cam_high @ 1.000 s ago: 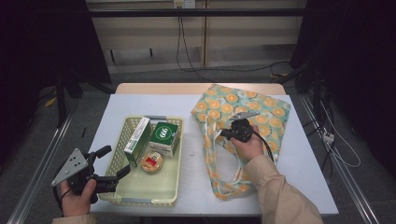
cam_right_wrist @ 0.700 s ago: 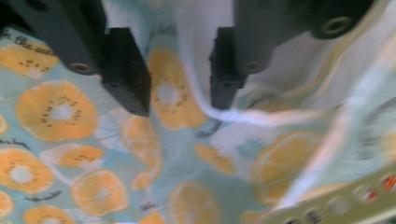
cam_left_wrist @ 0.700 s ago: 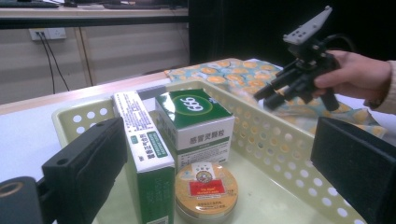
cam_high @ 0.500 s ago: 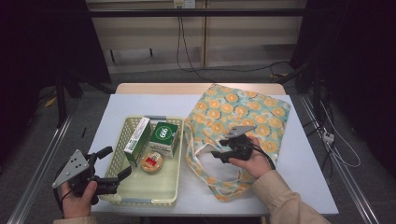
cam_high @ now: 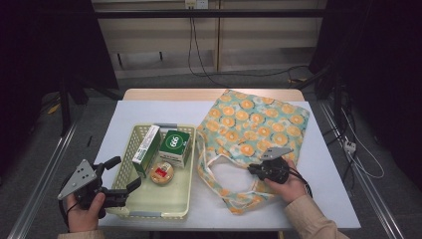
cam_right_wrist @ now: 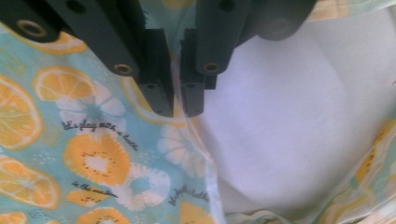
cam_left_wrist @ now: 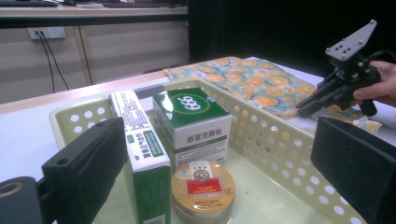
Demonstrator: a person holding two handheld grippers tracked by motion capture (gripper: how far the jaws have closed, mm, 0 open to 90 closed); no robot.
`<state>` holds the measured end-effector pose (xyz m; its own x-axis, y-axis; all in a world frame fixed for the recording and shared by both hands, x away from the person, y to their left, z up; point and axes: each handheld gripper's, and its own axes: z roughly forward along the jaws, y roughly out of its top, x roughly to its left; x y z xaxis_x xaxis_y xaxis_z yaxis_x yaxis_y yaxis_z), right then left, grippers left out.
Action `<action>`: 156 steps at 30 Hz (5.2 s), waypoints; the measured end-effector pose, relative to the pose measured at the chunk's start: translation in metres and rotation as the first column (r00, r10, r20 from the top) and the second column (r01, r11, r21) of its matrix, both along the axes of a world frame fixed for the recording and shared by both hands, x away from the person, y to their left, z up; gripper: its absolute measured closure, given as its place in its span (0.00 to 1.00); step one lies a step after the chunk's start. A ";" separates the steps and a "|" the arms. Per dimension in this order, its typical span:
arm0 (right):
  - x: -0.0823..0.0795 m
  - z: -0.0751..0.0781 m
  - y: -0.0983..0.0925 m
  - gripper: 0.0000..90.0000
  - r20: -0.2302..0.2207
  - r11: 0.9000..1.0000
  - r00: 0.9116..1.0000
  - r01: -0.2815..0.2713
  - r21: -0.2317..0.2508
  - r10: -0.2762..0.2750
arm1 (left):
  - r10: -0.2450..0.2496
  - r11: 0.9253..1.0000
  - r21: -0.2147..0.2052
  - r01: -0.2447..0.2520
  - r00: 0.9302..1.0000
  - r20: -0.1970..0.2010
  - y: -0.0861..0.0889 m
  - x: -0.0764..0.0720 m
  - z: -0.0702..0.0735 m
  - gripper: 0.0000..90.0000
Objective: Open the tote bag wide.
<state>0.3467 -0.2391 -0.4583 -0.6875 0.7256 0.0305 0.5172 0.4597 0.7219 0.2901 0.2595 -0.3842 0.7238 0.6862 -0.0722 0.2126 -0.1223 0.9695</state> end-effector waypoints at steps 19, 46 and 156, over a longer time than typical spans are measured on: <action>0.011 0.001 -0.029 0.99 -0.020 0.987 0.989 0.146 0.062 -0.145 | 0.008 1.000 0.007 -0.008 1.000 0.008 0.003 -0.001 0.001 0.04; -0.034 0.031 0.023 0.28 0.056 0.981 0.996 -0.084 0.172 0.076 | -0.001 1.000 0.003 0.001 1.000 0.007 0.000 -0.001 0.003 0.04; 0.035 0.013 -0.011 0.88 -0.031 0.991 0.991 -0.134 -0.004 0.134 | 0.006 1.000 0.003 -0.006 1.000 -0.007 0.001 0.002 0.000 0.04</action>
